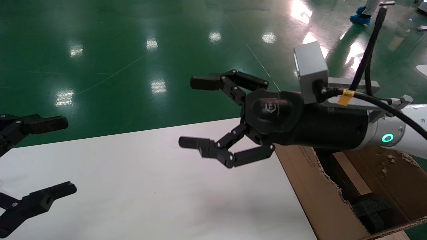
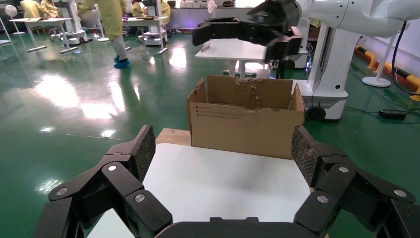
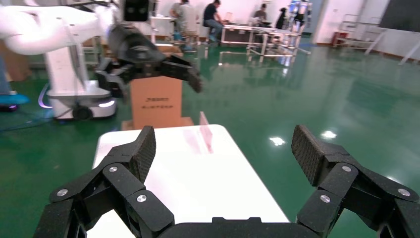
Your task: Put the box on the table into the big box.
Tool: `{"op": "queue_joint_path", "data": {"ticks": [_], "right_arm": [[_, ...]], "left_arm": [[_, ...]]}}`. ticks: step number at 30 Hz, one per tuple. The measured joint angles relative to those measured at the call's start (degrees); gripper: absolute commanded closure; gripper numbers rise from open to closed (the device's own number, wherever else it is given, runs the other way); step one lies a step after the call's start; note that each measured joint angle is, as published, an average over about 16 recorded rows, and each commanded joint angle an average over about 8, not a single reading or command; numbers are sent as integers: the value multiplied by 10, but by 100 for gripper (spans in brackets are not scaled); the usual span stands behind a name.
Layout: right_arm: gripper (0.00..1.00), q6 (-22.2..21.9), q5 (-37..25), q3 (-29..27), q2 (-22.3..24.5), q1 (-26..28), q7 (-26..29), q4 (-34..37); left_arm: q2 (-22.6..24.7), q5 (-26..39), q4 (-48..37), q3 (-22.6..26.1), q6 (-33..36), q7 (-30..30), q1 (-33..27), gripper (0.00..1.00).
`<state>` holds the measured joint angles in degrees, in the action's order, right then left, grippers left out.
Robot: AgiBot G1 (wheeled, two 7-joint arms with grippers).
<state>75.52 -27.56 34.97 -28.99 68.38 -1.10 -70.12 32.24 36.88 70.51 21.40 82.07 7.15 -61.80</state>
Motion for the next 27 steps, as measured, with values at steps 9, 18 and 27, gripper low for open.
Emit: {"op": "queue_joint_path", "data": {"ticks": [9, 18, 27], "right_arm": [[0, 61, -86, -114, -36, -41, 71, -21], [0, 104, -145, -194, -61, -69, 117, -35], [0, 113, -159, -212, -67, -76, 125, -38]], "left_arm": [[0, 0, 0, 0, 0, 0, 0, 0], [0, 0, 0, 0, 0, 0, 0, 0], [0, 0, 0, 0, 0, 0, 0, 0]]}}
